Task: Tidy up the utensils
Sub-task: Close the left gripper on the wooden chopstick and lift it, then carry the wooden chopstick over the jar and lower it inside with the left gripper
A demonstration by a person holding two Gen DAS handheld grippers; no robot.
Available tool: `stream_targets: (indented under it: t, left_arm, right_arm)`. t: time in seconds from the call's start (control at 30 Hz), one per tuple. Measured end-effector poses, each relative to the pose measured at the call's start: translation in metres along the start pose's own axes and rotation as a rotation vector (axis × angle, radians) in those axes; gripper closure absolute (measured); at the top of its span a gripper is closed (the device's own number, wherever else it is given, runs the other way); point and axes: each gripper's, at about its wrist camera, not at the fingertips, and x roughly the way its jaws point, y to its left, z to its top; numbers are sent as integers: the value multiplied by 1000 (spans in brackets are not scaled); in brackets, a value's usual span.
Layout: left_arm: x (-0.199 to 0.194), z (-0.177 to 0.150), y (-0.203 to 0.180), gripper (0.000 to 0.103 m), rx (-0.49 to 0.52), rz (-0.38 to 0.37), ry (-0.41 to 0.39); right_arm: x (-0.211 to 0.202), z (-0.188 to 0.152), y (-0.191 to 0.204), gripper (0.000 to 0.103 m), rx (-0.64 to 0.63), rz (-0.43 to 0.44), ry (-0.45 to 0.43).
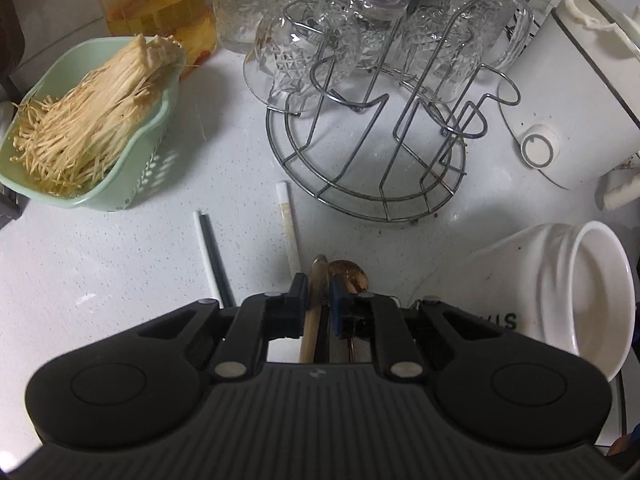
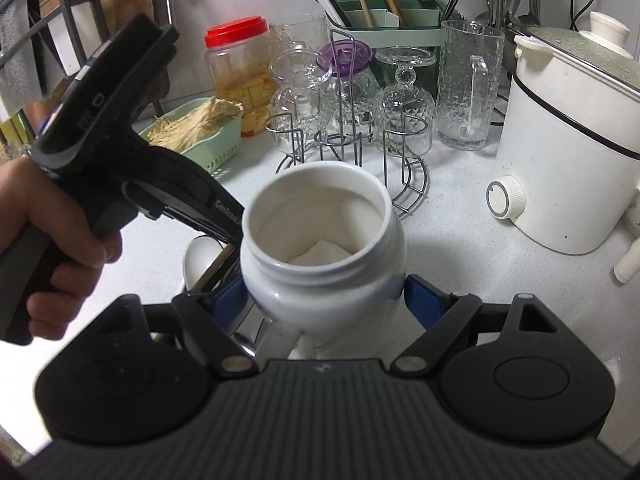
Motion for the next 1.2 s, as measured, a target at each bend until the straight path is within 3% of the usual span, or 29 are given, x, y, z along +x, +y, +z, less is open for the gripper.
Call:
stream_targets:
  t: [0.27, 0.67, 0.97, 1.2]
  left_arm:
    - [-28, 1, 0, 94, -1, -2, -53]
    - [-115, -14, 6, 95, 27, -40, -198]
    - [-185, -24, 6, 96, 44, -106, -307]
    - [-203, -25, 7, 96, 27, -149, -334]
  right_arm:
    - [0, 2, 0, 16, 4, -2, 12]
    - [1, 0, 5, 16, 22, -25, -7]
    - [2, -1, 11, 16, 31, -44, -22]
    - [2, -2, 11, 16, 31, -47, -25]
